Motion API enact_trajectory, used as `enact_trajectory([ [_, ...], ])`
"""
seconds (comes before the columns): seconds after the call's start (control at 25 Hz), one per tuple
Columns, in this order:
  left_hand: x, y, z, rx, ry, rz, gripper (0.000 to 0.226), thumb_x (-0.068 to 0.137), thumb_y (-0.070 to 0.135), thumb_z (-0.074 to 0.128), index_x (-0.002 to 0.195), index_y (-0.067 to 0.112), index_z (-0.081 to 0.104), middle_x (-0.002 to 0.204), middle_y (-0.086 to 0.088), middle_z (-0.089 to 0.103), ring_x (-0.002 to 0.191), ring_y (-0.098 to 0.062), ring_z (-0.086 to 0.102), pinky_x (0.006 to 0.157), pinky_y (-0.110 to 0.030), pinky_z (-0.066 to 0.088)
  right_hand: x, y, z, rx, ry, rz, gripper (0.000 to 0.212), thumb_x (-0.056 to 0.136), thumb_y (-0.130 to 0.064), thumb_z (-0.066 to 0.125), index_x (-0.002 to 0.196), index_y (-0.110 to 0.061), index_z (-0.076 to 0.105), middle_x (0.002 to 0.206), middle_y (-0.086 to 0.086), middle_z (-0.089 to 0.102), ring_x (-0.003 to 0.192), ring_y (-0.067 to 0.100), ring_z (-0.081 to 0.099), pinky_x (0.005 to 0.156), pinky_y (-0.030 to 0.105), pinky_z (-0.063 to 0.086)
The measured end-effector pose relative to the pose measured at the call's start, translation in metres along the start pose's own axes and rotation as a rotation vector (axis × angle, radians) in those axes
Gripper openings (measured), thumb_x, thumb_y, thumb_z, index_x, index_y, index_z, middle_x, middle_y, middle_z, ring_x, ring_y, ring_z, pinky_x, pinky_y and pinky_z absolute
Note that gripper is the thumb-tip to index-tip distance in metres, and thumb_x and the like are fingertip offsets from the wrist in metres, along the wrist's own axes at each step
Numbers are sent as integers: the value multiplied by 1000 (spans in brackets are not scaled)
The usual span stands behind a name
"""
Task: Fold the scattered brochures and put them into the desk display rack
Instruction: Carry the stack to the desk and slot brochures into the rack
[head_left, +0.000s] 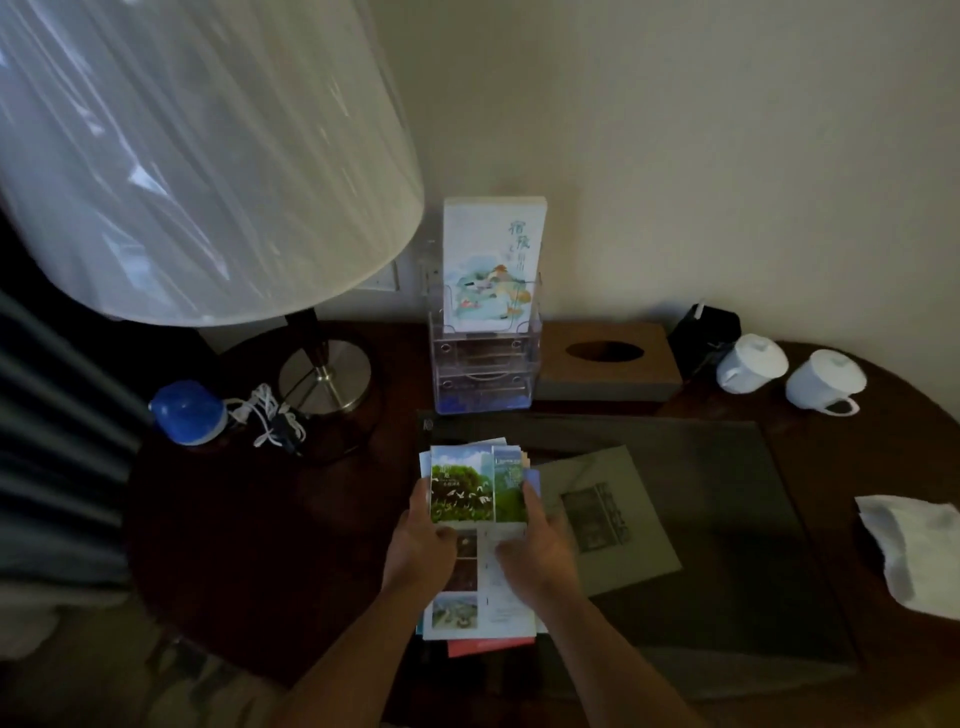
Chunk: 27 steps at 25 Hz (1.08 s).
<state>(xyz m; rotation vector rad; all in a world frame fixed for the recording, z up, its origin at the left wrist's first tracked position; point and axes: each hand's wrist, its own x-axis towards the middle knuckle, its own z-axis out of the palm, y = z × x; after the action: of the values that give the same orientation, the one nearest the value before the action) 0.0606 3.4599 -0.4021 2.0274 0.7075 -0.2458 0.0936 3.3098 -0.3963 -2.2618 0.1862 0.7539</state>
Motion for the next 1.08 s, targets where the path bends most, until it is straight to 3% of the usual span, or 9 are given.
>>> enact_trajectory([
  [0.12, 5, -8, 16, 242, 26, -8, 76, 88, 21, 57, 154, 31, 21, 131, -7, 47, 116, -25, 50, 90, -38, 50, 11, 18, 3, -315, 79, -45, 86, 86, -37, 59, 155, -43, 8, 133, 6, 41, 115, 20, 49, 90, 39, 52],
  [0.2, 7, -11, 24, 344, 54, -11, 78, 89, 26, 59, 156, 28, 17, 132, -8, 40, 120, -25, 44, 94, -40, 49, 17, 25, 7, -445, 156, -82, 83, 84, -44, 59, 154, -38, 15, 128, 4, 42, 116, 20, 44, 94, 41, 48],
  [0.44, 11, -13, 35, 245, 106, -58, 76, 91, 22, 60, 157, 19, 21, 140, -13, 38, 129, -29, 38, 97, -41, 45, 22, 23, 18, -324, 225, -41, 79, 82, -34, 62, 150, -31, 22, 120, 6, 45, 112, 24, 48, 92, 42, 48],
  [0.52, 11, -10, 36, 177, 156, -114, 66, 90, 22, 60, 151, 12, 34, 143, -14, 42, 131, -30, 39, 102, -43, 42, 24, 19, 16, -233, 220, 10, 76, 78, -28, 66, 145, -26, 29, 121, 5, 46, 115, 25, 48, 93, 42, 49],
  [0.64, 12, -8, 35, 166, 201, -111, 50, 87, 25, 62, 136, 17, 53, 133, -8, 52, 122, -27, 47, 101, -44, 43, 26, 17, 12, -228, 219, 31, 69, 76, -26, 69, 137, -22, 39, 120, 4, 46, 114, 23, 48, 93, 40, 49],
  [0.92, 11, 5, 34, 62, 230, -126, 54, 86, 23, 66, 137, 22, 47, 140, -4, 49, 128, -25, 44, 104, -44, 37, 27, 14, 13, -211, 202, 30, 73, 78, -24, 65, 146, -25, 38, 126, 6, 44, 119, 25, 44, 97, 41, 46],
  [1.0, 9, 8, 32, 55, 253, -88, 52, 86, 20, 66, 135, 22, 49, 136, -2, 52, 126, -24, 46, 103, -43, 38, 28, 11, 11, -205, 220, 40, 70, 77, -23, 66, 143, -23, 42, 128, 6, 45, 122, 26, 44, 100, 42, 44],
  [1.08, 9, 12, 33, 1, 256, -57, 44, 85, 15, 65, 126, 24, 51, 122, 1, 59, 112, -21, 57, 92, -39, 47, 30, 8, 10, -201, 229, 58, 65, 76, -21, 66, 137, -18, 46, 129, 6, 45, 124, 27, 43, 102, 43, 42],
])
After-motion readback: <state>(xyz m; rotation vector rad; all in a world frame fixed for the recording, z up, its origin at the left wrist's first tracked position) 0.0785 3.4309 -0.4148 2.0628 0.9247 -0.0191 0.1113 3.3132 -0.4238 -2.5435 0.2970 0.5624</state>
